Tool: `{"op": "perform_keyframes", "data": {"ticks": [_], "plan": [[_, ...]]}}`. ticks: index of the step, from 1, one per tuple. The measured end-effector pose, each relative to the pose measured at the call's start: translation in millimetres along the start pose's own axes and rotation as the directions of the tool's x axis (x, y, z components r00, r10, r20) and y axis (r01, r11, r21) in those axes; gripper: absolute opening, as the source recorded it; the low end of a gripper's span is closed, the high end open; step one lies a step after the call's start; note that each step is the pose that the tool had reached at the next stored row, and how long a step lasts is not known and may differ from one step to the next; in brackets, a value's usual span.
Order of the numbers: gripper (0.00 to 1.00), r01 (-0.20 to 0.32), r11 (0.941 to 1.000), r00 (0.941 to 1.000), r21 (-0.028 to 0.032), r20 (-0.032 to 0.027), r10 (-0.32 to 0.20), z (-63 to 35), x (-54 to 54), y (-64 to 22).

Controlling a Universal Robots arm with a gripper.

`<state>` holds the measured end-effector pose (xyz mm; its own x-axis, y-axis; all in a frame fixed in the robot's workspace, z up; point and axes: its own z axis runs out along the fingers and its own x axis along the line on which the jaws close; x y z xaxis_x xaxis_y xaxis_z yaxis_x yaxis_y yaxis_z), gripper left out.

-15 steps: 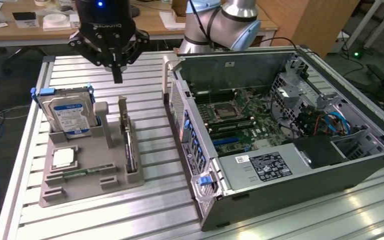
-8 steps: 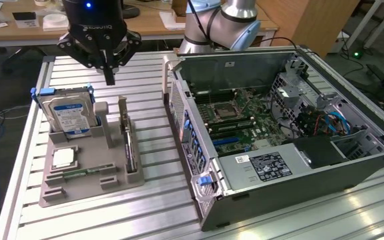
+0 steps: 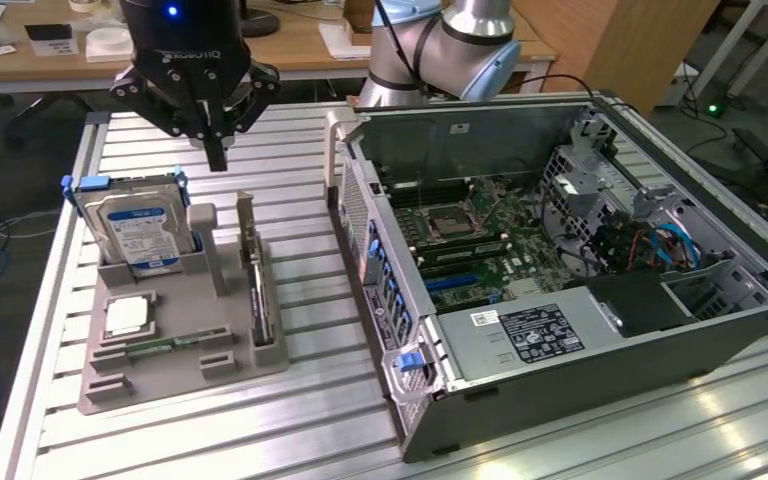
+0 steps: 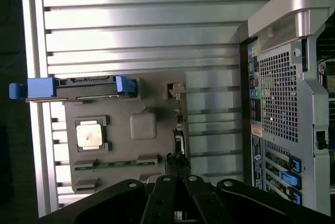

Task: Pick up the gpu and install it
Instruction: 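Reach for the gpu, then pick up the gpu and move the gpu toward the slot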

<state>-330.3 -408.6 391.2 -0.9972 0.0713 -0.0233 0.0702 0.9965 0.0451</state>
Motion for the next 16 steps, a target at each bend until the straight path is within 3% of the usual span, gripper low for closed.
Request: {"op": "perform_keyframes", "data": {"ticks": [11,13,16], "plan": [[0.11,0.000,1.0000,1.0000,0.0000,0.0000,0.000,0.0,0.0,0.0],[0.23,0.000,1.0000,1.0000,0.0000,0.0000,0.000,0.0,0.0,0.0],[0.29,0.000,1.0000,1.0000,0.0000,0.0000,0.000,0.0,0.0,0.0]]}}
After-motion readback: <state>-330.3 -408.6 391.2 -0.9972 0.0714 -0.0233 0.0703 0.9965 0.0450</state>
